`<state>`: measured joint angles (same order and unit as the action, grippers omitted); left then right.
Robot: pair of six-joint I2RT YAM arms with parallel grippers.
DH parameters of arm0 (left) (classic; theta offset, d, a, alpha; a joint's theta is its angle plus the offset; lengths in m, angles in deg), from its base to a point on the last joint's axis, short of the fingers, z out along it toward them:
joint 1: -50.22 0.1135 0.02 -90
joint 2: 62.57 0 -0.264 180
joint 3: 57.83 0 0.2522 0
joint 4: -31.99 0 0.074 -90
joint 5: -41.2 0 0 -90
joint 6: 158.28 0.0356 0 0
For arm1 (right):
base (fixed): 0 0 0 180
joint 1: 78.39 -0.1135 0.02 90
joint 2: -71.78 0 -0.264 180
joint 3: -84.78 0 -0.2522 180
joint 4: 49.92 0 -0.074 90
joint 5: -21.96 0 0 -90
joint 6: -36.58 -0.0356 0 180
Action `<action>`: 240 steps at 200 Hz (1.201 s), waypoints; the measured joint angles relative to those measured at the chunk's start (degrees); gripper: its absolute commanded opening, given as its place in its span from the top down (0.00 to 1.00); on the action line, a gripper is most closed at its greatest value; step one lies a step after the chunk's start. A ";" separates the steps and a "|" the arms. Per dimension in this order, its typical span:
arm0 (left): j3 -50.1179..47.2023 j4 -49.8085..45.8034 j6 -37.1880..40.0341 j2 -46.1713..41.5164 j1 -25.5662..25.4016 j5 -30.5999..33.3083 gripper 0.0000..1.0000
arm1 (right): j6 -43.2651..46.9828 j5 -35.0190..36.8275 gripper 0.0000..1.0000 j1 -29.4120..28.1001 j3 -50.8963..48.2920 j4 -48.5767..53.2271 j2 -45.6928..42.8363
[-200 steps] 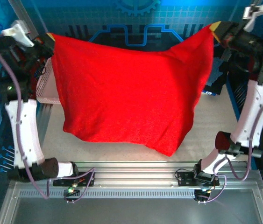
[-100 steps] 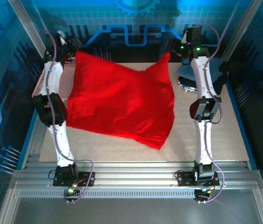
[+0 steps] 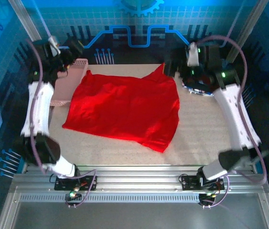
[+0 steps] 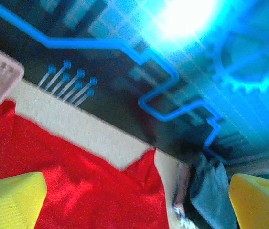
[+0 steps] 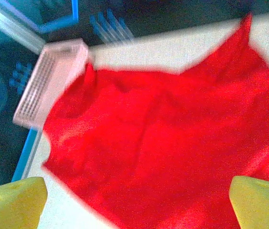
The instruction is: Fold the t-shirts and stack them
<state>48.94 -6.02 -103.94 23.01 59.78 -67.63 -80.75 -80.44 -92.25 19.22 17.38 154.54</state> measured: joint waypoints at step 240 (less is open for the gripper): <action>-44.00 0.46 7.82 8.50 14.91 4.07 0.57 | -16.11 1.73 0.71 -7.69 -55.67 -20.20 5.68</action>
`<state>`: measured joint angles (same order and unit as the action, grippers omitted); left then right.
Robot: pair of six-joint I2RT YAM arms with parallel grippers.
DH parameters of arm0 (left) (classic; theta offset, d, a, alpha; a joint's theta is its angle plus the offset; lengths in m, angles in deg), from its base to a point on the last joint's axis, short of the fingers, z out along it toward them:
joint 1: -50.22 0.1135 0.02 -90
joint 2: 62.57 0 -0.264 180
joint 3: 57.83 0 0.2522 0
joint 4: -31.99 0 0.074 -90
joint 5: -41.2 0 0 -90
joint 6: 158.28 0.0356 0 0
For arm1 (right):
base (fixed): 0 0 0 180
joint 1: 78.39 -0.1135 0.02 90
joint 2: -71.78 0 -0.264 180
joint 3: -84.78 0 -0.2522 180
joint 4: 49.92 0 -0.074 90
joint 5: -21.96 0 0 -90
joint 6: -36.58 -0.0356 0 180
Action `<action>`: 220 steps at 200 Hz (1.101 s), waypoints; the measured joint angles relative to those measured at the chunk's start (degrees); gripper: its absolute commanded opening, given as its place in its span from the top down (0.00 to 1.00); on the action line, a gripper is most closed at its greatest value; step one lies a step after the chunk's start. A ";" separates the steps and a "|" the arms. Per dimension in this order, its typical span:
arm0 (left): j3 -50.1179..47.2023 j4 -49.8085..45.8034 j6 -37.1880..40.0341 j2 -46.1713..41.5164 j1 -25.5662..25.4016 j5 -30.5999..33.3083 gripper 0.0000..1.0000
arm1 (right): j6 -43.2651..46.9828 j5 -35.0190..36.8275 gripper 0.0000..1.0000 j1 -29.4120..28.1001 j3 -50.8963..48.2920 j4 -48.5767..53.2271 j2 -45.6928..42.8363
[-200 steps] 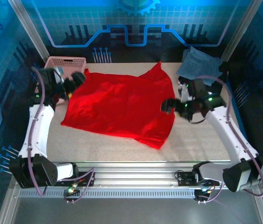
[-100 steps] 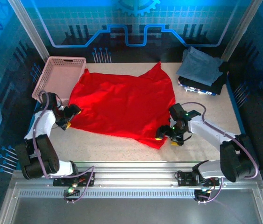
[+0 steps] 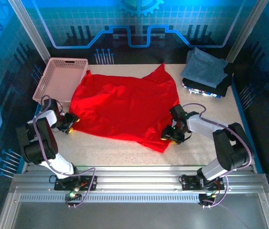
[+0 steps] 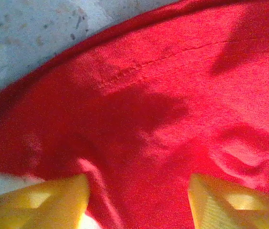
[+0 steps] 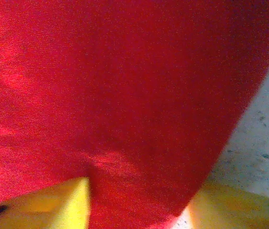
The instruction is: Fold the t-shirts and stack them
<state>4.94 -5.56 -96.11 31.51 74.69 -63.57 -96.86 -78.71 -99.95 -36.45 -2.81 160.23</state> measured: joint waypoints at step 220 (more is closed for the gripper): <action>-7.91 -11.52 -9.01 -26.01 -7.15 -3.74 1.00 | 8.85 1.40 1.00 18.36 8.02 20.24 -14.69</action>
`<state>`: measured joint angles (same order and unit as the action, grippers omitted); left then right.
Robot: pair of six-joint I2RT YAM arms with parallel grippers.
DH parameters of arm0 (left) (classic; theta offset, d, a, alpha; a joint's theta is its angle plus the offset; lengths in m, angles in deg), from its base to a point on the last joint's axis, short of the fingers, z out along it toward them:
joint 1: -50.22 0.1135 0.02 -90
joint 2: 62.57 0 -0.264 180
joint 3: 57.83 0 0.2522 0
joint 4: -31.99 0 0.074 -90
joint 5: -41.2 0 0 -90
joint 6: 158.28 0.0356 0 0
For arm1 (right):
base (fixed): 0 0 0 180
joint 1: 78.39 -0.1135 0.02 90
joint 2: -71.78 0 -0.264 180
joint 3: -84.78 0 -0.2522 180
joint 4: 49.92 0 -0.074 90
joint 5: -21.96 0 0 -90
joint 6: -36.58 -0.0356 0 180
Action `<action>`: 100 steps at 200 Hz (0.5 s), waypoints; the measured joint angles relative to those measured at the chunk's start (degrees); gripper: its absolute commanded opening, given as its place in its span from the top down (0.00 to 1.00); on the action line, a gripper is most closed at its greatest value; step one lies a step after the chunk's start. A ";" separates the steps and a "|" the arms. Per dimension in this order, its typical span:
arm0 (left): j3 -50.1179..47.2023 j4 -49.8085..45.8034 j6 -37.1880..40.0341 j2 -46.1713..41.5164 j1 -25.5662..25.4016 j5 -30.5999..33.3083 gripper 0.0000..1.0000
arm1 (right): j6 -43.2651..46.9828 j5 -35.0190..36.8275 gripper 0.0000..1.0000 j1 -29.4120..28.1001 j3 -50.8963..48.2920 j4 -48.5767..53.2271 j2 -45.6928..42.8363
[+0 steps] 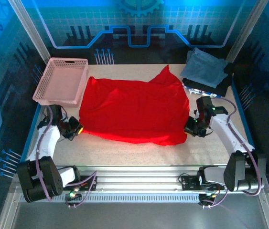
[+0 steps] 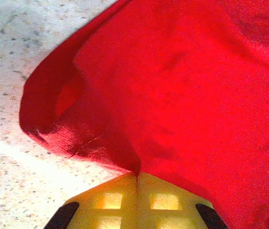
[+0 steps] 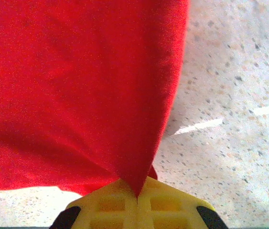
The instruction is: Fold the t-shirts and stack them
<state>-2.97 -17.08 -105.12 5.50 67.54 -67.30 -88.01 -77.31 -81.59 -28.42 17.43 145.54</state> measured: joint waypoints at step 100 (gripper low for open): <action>28.87 5.51 0.76 30.08 -5.99 2.86 1.00 | 9.18 -5.03 0.98 2.16 35.60 2.29 36.22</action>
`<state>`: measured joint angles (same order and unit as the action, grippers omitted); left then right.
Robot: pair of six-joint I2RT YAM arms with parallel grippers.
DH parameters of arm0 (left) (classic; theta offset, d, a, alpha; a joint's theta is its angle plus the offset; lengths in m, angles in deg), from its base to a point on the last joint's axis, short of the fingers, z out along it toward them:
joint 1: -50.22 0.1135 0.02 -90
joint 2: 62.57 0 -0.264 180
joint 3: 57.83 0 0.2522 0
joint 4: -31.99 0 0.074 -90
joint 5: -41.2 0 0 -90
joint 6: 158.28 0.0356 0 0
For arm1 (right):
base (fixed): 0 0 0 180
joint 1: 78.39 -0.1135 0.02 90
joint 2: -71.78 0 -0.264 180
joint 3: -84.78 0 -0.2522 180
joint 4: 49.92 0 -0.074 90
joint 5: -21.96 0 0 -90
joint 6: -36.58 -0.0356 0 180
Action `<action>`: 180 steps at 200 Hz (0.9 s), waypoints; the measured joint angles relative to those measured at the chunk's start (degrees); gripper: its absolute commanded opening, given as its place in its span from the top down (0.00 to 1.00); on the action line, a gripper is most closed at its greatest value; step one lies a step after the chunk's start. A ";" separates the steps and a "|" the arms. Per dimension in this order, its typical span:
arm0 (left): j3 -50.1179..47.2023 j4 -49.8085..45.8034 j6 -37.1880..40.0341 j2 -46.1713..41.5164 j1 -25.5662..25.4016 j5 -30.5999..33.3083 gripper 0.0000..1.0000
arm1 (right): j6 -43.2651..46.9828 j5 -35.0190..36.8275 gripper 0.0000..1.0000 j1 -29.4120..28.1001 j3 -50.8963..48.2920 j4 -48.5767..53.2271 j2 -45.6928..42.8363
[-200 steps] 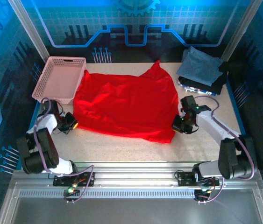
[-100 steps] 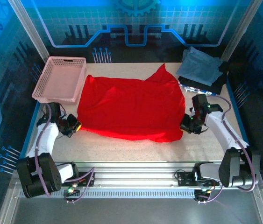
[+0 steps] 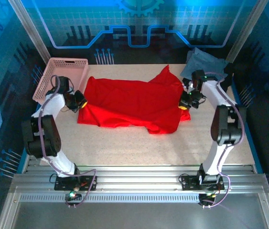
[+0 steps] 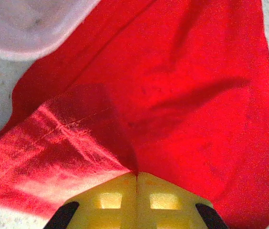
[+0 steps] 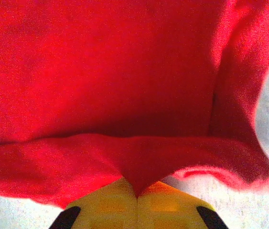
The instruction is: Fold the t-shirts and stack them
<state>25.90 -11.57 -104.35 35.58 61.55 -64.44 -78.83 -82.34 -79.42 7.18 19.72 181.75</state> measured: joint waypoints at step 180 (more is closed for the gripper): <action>5.64 3.56 -4.46 2.08 -1.62 -1.09 0.33 | 1.16 -14.12 0.39 3.17 2.99 -4.13 1.36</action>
<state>31.54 -8.01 -108.81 37.65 59.93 -65.53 -77.67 -96.46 -76.26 10.18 15.59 183.11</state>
